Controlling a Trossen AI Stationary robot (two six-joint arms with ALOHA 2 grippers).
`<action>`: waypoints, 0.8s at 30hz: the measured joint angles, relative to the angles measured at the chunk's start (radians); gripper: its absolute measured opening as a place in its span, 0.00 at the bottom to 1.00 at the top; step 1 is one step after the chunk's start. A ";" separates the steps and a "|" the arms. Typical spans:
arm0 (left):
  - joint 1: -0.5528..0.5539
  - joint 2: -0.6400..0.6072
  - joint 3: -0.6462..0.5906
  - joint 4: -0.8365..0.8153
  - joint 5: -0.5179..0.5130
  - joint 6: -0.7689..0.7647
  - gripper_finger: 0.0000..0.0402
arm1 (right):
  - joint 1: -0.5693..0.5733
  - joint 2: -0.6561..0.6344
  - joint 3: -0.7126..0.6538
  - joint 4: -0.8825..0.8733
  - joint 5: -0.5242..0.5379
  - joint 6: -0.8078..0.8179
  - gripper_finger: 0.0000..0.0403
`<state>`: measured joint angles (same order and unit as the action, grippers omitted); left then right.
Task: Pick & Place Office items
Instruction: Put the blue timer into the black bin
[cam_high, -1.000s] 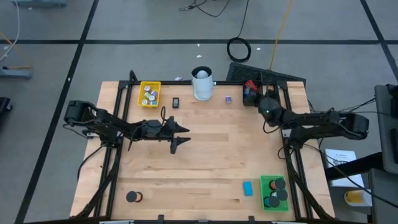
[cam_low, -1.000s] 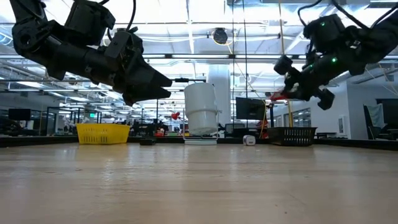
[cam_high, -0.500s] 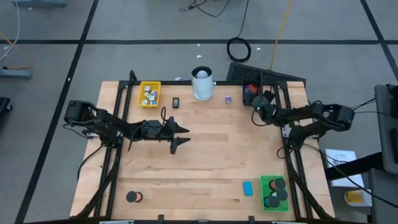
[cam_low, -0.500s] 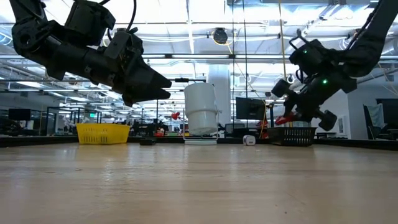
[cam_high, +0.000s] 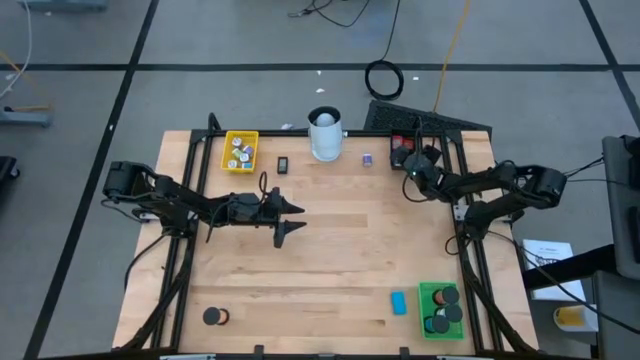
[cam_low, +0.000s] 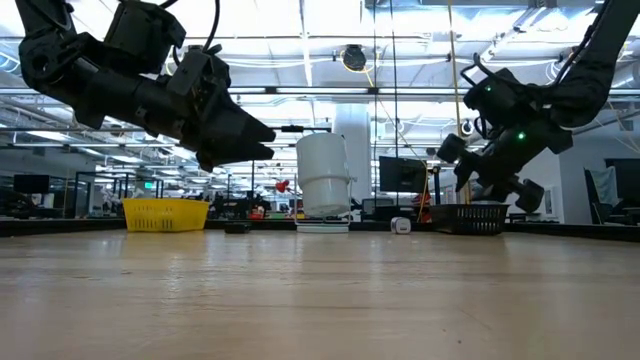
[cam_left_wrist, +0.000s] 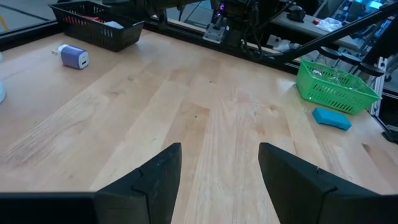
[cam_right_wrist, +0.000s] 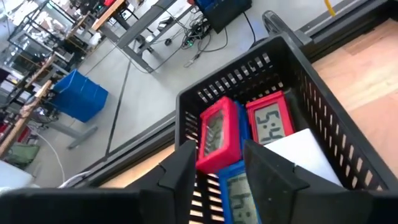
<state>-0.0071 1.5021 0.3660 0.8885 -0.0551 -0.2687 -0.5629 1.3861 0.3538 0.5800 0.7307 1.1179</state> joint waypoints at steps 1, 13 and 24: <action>0.000 0.000 0.000 -0.002 0.000 0.000 0.54 | 0.000 0.000 0.000 0.000 0.000 -0.012 0.33; 0.000 0.000 0.000 -0.016 0.000 0.027 0.54 | 0.054 -0.137 0.000 -0.011 -0.030 -0.349 0.37; 0.000 0.000 0.000 -0.081 -0.026 0.080 0.43 | 0.318 -0.287 0.069 -0.314 0.039 -0.581 0.08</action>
<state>-0.0071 1.5021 0.3656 0.8074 -0.0807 -0.1892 -0.2452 1.0988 0.4226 0.2657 0.7701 0.5369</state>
